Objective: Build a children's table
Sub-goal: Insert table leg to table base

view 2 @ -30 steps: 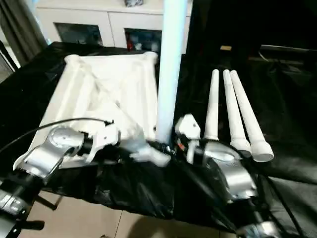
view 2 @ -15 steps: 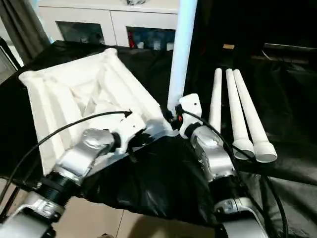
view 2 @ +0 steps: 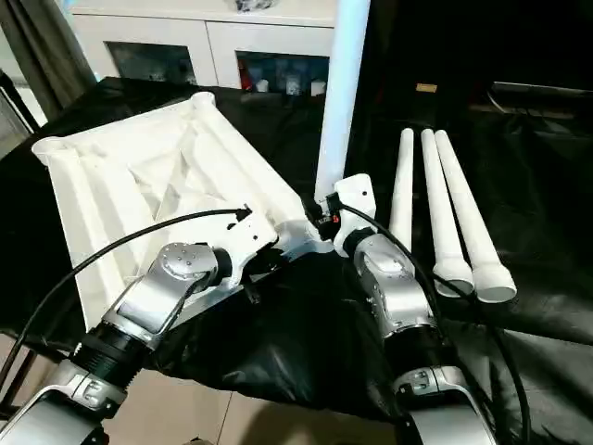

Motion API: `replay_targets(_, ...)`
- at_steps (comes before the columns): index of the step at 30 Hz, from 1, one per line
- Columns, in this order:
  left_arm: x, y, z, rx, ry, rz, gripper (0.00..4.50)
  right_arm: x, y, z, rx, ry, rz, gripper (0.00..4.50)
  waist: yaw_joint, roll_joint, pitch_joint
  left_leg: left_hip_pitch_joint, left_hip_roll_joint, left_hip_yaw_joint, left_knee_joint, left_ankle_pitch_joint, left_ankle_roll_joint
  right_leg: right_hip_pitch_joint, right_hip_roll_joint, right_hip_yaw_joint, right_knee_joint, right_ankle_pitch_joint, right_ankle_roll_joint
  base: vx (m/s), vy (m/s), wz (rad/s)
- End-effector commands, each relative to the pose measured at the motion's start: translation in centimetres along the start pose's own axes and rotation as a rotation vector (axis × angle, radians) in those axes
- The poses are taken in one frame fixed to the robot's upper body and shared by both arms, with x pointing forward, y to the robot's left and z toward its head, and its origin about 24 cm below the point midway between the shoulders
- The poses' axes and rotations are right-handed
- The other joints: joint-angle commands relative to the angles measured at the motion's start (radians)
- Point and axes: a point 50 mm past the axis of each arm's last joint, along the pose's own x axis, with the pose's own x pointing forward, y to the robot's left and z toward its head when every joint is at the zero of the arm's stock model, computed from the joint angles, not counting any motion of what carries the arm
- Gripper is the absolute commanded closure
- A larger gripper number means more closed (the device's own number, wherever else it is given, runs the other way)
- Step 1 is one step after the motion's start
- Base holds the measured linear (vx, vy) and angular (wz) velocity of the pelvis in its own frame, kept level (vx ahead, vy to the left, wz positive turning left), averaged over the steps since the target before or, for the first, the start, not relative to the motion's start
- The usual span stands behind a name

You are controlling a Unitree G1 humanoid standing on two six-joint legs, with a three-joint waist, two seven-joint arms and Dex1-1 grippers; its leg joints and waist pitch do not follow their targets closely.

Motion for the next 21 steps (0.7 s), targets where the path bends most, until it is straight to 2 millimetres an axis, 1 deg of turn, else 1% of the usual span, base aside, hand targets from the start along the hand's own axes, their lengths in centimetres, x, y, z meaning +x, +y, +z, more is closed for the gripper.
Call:
replay_targets(1,0.6,-1.6,1.3,0.054,-0.066,-0.110,4.50,-0.1,0.8,-2.6,0.079,0.117,0.025,1.87,0.005,-0.004,-0.053,-0.008,0.041,-0.005,-0.074,-0.088,0.051,0.052,-0.072,0.034,-0.065,0.057,-0.288,0.000,0.000,0.00)
replay_targets(2,0.5,-1.5,1.2,0.055,-0.069,-0.114,4.50,-0.1,0.8,-2.3,0.086,0.097,0.038,1.83,0.006,-0.005,-0.054,-0.008,0.041,-0.005,-0.073,-0.078,0.052,0.054,-0.073,0.035,-0.063,0.070,-0.289,0.000,0.000,0.00)
replay_targets(3,0.4,-1.5,1.1,0.054,-0.069,-0.118,4.50,-0.2,0.9,-2.1,0.092,0.083,0.052,1.83,0.007,-0.003,-0.055,-0.008,0.041,-0.005,-0.071,-0.060,0.059,0.052,-0.072,0.034,-0.061,0.094,-0.294,0.000,0.000,0.00)
replay_targets(4,0.3,-1.4,1.0,0.052,-0.066,-0.125,4.50,-0.2,0.9,-1.9,0.094,0.068,0.069,1.77,0.010,-0.004,-0.060,-0.010,0.041,-0.006,-0.067,-0.032,0.068,0.056,-0.072,0.035,-0.055,0.143,-0.299,0.000,0.000,0.00)
replay_targets(5,0.2,-1.4,0.8,0.047,-0.060,-0.136,4.50,-0.2,0.9,-1.6,0.094,0.047,0.089,1.47,0.012,-0.004,-0.064,-0.009,0.040,-0.004,-0.063,-0.004,0.082,0.056,-0.070,0.033,-0.050,0.192,-0.303,0.000,0.000,0.00)
replay_targets(6,0.2,-1.4,0.8,0.047,-0.060,-0.136,4.50,-0.2,0.9,-1.6,0.095,0.042,0.093,1.47,0.012,-0.004,-0.063,-0.011,0.039,-0.005,-0.062,0.009,0.087,0.057,-0.071,0.032,-0.047,0.210,-0.304,0.000,0.000,0.00)
replay_targets(7,0.1,-1.3,0.6,0.047,-0.058,-0.135,4.50,-0.3,0.9,-1.4,0.097,0.028,0.106,1.40,0.014,-0.001,-0.064,-0.011,0.039,-0.005,-0.061,0.014,0.092,0.056,-0.071,0.031,-0.046,0.220,-0.306,0.000,0.000,0.00)
replay_targets(8,0.0,-1.2,0.5,0.047,-0.057,-0.134,4.50,-0.4,0.9,-1.2,0.099,0.016,0.116,1.38,0.014,-0.003,-0.063,-0.011,0.039,-0.004,-0.061,0.014,0.101,0.056,-0.072,0.031,-0.047,0.224,-0.309,0.000,0.000,0.00)
replay_targets(9,-0.2,-1.1,0.2,0.052,-0.057,-0.134,4.50,-0.6,0.8,-1.0,0.100,-0.002,0.139,1.36,0.015,-0.002,-0.064,-0.010,0.040,-0.004,-0.060,0.014,0.107,0.057,-0.072,0.031,-0.047,0.225,-0.312,0.000,0.000,0.00)
replay_targets(10,-0.2,-1.0,0.2,0.056,-0.060,-0.137,4.50,-0.7,0.8,-0.9,0.096,-0.009,0.145,1.18,0.016,-0.002,-0.064,-0.010,0.041,-0.004,-0.059,0.014,0.110,0.057,-0.073,0.032,-0.046,0.226,-0.313,0.000,0.000,0.00)
replay_targets(12,-0.4,-0.9,0.1,0.057,-0.062,-0.140,4.50,-0.8,0.7,-0.7,0.097,-0.016,0.158,0.96,0.019,-0.001,-0.064,-0.009,0.043,-0.004,-0.061,0.008,0.111,0.055,-0.072,0.030,-0.046,0.207,-0.315,0.000,0.000,0.00)
replay_targets(15,-0.6,-0.9,0.0,0.071,-0.069,-0.158,4.50,-1.1,0.6,-0.6,0.086,-0.022,0.195,0.83,0.024,-0.002,-0.064,-0.008,0.044,-0.004,-0.061,0.003,0.106,0.055,-0.072,0.030,-0.047,0.188,-0.310,0.000,0.000,0.00)
replay_targets(17,-1.0,-0.8,-0.2,0.091,-0.070,-0.188,4.50,-1.7,0.5,-0.4,0.058,-0.025,0.245,0.58,0.028,0.000,-0.066,-0.007,0.042,-0.005,-0.058,0.025,0.108,0.056,-0.070,0.030,-0.043,0.215,-0.309,0.000,0.000,0.00)
replay_targets(18,-1.0,-0.8,-0.2,0.091,-0.070,-0.188,4.50,-1.7,0.5,-0.4,0.058,-0.025,0.245,0.53,0.028,0.000,-0.066,-0.007,0.042,-0.005,-0.058,0.025,0.108,0.056,-0.070,0.030,-0.043,0.215,-0.309,0.000,0.000,0.00)
replay_targets(19,-1.3,-0.7,-0.5,0.117,-0.071,-0.222,4.50,-2.4,0.4,-0.5,0.026,-0.011,0.298,0.53,0.027,0.000,-0.067,-0.008,0.041,-0.004,-0.056,0.031,0.111,0.056,-0.070,0.030,-0.041,0.229,-0.309,0.000,0.000,0.00)
replay_targets(20,-1.3,-0.7,-0.5,0.117,-0.071,-0.222,4.50,-2.4,0.4,-0.5,0.026,-0.011,0.298,0.53,0.030,-0.002,-0.070,-0.008,0.040,-0.004,-0.052,0.053,0.123,0.058,-0.069,0.031,-0.037,0.270,-0.308,0.000,0.000,0.00)
replay_targets(21,-1.5,-0.7,-0.6,0.124,-0.071,-0.241,4.50,-2.7,0.3,-0.6,0.015,0.002,0.325,0.53,0.031,0.000,-0.070,-0.008,0.040,-0.004,-0.052,0.055,0.125,0.056,-0.069,0.030,-0.036,0.275,-0.310,0.000,0.000,0.00)
